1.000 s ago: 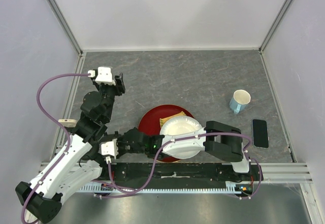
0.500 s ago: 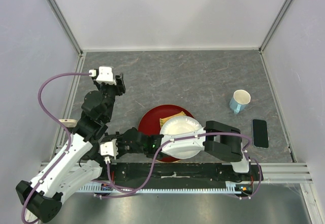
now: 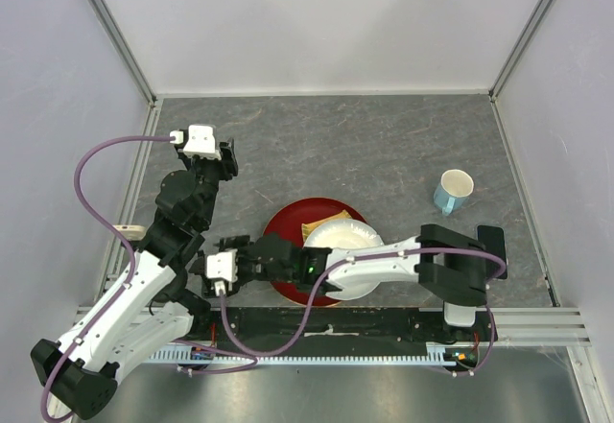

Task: Place the phone on the phone stand

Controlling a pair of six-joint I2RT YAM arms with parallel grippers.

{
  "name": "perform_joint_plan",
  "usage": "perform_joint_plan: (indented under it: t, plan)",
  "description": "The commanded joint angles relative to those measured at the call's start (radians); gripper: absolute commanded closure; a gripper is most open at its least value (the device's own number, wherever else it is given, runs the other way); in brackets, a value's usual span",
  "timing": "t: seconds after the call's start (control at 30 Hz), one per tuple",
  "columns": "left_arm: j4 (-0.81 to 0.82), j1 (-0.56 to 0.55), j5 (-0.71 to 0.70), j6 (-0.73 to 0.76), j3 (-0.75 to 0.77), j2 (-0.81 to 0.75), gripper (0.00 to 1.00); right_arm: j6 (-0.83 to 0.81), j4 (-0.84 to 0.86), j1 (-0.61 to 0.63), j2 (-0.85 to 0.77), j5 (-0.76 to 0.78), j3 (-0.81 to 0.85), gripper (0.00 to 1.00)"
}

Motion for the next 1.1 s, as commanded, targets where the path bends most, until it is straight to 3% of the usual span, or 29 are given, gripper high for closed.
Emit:
perform_joint_plan:
  t: [0.0, 0.23, 0.33, 0.53, 0.57, 0.7, 0.77, 0.8, 1.0, 1.07]
  plan:
    - [0.03, 0.007, -0.011, -0.019, 0.024, -0.001, 0.37, 0.084, 0.174, -0.065, -0.144, -0.013, -0.087, 0.25]
    - [0.031, 0.007, -0.011, -0.02, 0.022, -0.005, 0.37, 0.327, 0.257, -0.258, -0.221, 0.304, -0.163, 0.17]
    - [0.025, 0.007, -0.005, -0.026, 0.028, -0.004, 0.37, 0.417, 0.228, -0.355, -0.244, 0.501, -0.174, 0.06]
    - [0.025, 0.007, -0.007, -0.031, 0.027, -0.004, 0.37, 0.801, -0.012, -0.656, -0.319, 0.736, -0.187, 0.02]
    - [0.022, 0.007, 0.0, -0.036, 0.031, -0.001, 0.37, 0.917, -0.107, -0.686, -0.348, 0.785, -0.188, 0.02]
    - [0.017, 0.007, 0.007, -0.053, 0.028, -0.002, 0.37, 1.061, -0.302, -0.755, -0.408, 1.067, -0.14, 0.02]
    - [0.017, 0.007, 0.009, -0.057, 0.028, 0.007, 0.37, 1.169, -0.406, -0.763, -0.474, 1.281, -0.157, 0.02]
    - [0.016, 0.007, 0.013, -0.062, 0.031, 0.013, 0.37, 1.302, -0.445, -0.777, -0.506, 1.315, -0.171, 0.02]
    - [0.004, 0.007, 0.038, -0.095, 0.031, 0.029, 0.37, 1.731, -0.778, -1.134, -0.732, 1.032, -0.258, 0.02]
    - [0.004, 0.007, 0.035, -0.097, 0.03, 0.039, 0.37, 1.8, -0.877, -1.163, -0.758, 1.169, -0.248, 0.02]
